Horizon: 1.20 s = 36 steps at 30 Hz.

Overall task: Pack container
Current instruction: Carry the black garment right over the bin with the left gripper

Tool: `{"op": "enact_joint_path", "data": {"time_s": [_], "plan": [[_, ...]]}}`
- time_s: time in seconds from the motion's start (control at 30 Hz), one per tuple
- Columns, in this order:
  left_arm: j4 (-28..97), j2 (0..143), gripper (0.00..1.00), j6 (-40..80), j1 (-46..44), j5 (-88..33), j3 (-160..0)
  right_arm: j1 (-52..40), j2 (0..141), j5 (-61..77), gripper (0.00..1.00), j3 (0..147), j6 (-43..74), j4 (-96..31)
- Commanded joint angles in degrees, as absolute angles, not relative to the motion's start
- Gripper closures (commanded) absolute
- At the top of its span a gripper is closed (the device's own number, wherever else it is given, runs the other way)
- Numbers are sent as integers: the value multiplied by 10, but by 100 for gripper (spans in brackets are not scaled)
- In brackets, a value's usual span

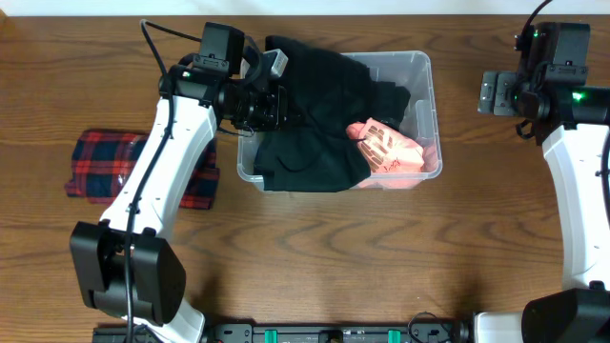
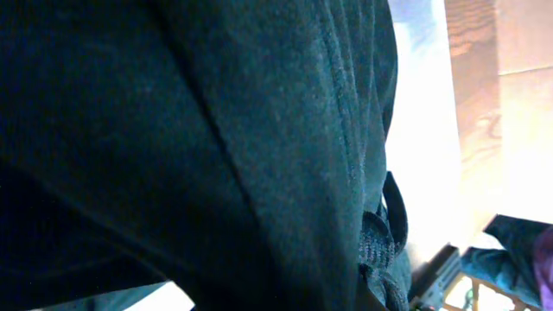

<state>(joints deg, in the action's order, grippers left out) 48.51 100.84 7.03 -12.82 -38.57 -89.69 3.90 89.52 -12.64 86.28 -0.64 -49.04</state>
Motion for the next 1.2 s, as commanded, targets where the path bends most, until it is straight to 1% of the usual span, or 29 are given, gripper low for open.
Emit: {"op": "enact_joint_path", "data": {"time_s": [0.0, 0.23, 0.67, 1.0, 1.1, 1.17], "plan": [[477, 1001, 94, 59, -127, -371, -910, 43, 898, -131, 1, 862, -7, -491], [477, 1002, 94, 61, -127, -329, -910, 43, 898, -131, 1, 862, -7, -491], [471, 1032, 93, 62, -127, -329, -910, 43, 898, -131, 1, 862, -7, -491], [471, 1033, 83, 62, -127, -304, -910, 43, 898, -131, 1, 862, -7, -491], [471, 1033, 84, 62, -127, -304, -910, 43, 898, -131, 1, 862, -7, -491], [471, 1033, 88, 62, -127, -303, -909, 43, 898, -131, 1, 862, -7, -491]]}}
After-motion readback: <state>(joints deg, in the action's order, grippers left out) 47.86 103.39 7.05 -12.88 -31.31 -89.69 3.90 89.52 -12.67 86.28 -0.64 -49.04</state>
